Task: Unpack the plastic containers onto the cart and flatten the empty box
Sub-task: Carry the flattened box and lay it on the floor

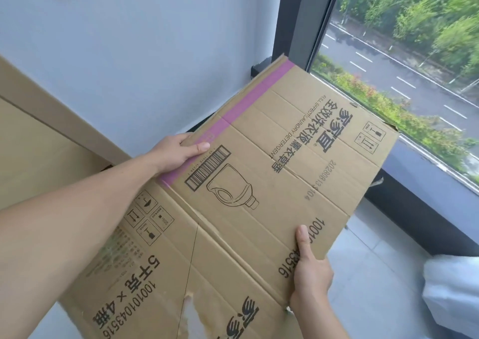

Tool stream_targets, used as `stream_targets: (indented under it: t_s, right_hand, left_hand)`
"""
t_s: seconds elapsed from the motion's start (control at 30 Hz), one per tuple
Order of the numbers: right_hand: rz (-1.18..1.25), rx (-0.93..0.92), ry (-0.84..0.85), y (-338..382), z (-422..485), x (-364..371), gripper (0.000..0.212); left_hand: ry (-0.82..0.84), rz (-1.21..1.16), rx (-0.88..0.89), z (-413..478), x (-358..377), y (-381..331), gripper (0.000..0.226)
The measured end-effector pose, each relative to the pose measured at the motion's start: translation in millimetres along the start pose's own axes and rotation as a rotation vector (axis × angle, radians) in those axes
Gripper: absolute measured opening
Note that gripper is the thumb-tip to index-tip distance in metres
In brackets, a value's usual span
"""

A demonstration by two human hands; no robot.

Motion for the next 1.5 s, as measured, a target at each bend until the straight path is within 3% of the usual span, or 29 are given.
stream_targets:
  t_s: [0.17,0.23,0.3,0.37,0.6,0.9,1.0,1.1,1.23,1.33,1.4,1.5]
  right_hand:
    - [0.061,-0.003,-0.054,-53.3,45.4,13.3,0.072]
    - [0.088,-0.013,-0.067,-67.9,63.3,17.8,0.077]
    - [0.115,-0.027,-0.077,-78.8,81.3,22.2,0.079]
    - [0.132,-0.046,-0.07,-87.9,95.9,29.1,0.08]
    - [0.106,-0.062,-0.058,-127.7,128.2,49.5,0.076]
    - [0.064,-0.039,-0.096,-143.2,146.8,34.2,0.074]
    - [0.043,-0.03,-0.088,-143.0,146.9,32.1,0.073]
    - [0.014,-0.033,-0.066,-144.2,148.5,32.7,0.072]
    - [-0.039,-0.125,-0.064,-135.0,152.9,28.1,0.067]
    - [-0.054,-0.185,-0.037,-125.4,153.4,30.5,0.077]
    - [-0.063,-0.196,-0.037,-123.4,150.3,34.4,0.081]
    - [-0.074,-0.228,-0.052,-122.7,148.3,38.4,0.085]
  left_hand:
    - [-0.017,0.161,0.031,64.0,42.7,35.4,0.09]
    - [-0.022,0.217,0.057,84.7,57.0,36.9,0.082]
    - [-0.037,0.244,0.082,99.6,67.9,34.9,0.05]
    - [-0.039,0.25,0.1,113.5,75.6,36.5,0.033]
    - [-0.071,0.252,0.054,140.0,107.4,75.1,0.054]
    - [0.052,0.189,0.061,110.9,138.5,106.0,0.075]
    - [-0.028,0.141,-0.069,90.3,127.7,155.9,0.083]
    - [-0.105,0.197,-0.201,70.9,119.5,216.5,0.114]
    - [-0.24,0.327,-0.298,45.6,109.4,260.5,0.092]
    - [-0.391,0.366,-0.565,13.0,91.2,300.7,0.075]
    - [-0.415,0.24,-0.789,-13.6,89.2,336.8,0.079]
    - [-0.439,-0.232,-0.983,-42.9,104.4,364.8,0.075]
Point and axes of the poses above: each hand's wrist, its own z-axis towards the middle knuckle, its own x-axis out of the palm, y = z × x, the point moved 7 cm from there along z, towards the middle knuckle, and after that the axes turned 11 degrees about z, right-handed, at the moved point
